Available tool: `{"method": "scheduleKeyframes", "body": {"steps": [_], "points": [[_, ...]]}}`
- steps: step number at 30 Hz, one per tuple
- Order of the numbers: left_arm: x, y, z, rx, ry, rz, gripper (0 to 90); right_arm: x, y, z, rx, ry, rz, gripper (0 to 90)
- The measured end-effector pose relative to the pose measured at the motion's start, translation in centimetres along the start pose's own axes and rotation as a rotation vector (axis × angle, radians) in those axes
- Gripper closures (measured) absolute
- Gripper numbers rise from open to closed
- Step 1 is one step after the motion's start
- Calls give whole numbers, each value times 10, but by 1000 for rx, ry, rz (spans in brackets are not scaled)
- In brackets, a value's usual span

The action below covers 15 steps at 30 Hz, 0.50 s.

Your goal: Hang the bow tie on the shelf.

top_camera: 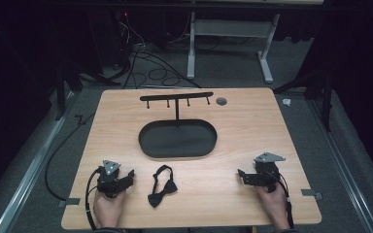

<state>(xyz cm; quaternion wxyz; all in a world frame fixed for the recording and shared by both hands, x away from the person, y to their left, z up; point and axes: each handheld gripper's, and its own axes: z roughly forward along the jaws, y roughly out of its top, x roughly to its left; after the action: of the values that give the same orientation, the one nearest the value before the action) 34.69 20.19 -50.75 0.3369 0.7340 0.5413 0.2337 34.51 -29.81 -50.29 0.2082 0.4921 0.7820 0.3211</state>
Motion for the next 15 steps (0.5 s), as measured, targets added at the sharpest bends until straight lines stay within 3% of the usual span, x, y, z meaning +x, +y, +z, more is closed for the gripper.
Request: {"method": "scheduleKeyframes", "body": {"steps": [15], "points": [[-1,0,0,-3,1,1,361,0,0,0,1,0,-2,177]]}}
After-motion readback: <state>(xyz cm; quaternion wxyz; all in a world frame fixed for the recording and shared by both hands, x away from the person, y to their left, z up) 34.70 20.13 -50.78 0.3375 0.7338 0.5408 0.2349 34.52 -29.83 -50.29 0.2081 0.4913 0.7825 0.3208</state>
